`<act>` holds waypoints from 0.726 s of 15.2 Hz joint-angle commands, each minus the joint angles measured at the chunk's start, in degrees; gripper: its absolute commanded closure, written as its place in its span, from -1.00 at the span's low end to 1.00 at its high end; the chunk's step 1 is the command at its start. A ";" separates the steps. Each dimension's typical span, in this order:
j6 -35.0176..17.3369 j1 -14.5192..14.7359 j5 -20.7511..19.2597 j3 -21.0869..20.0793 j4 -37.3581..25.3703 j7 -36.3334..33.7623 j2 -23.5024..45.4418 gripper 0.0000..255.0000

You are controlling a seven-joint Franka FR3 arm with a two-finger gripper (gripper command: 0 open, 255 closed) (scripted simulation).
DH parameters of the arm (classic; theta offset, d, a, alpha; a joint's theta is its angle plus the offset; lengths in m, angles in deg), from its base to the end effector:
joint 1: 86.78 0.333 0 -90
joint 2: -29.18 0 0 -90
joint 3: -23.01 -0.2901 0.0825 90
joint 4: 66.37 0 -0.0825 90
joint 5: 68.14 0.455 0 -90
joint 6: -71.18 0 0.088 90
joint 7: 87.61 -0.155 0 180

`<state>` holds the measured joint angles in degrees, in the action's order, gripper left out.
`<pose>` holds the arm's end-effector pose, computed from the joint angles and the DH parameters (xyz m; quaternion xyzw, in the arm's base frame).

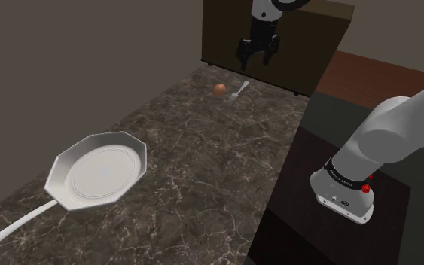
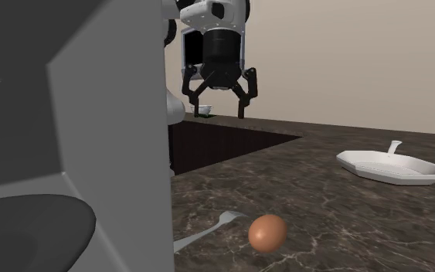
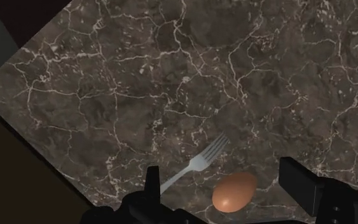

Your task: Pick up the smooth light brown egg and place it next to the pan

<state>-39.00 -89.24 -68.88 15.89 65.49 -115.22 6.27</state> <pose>0.5102 0.0388 0.4081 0.9790 -0.2012 0.0172 0.0265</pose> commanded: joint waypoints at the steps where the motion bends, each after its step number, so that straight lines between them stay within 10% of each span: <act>1: -2.88 -0.55 -0.81 -0.87 -0.85 -2.67 3.81 -1.00; 11: -12.61 -1.64 -8.09 -3.71 -11.27 -17.90 25.83 -1.00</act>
<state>-50.72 -91.05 -76.01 12.47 55.57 -131.08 29.62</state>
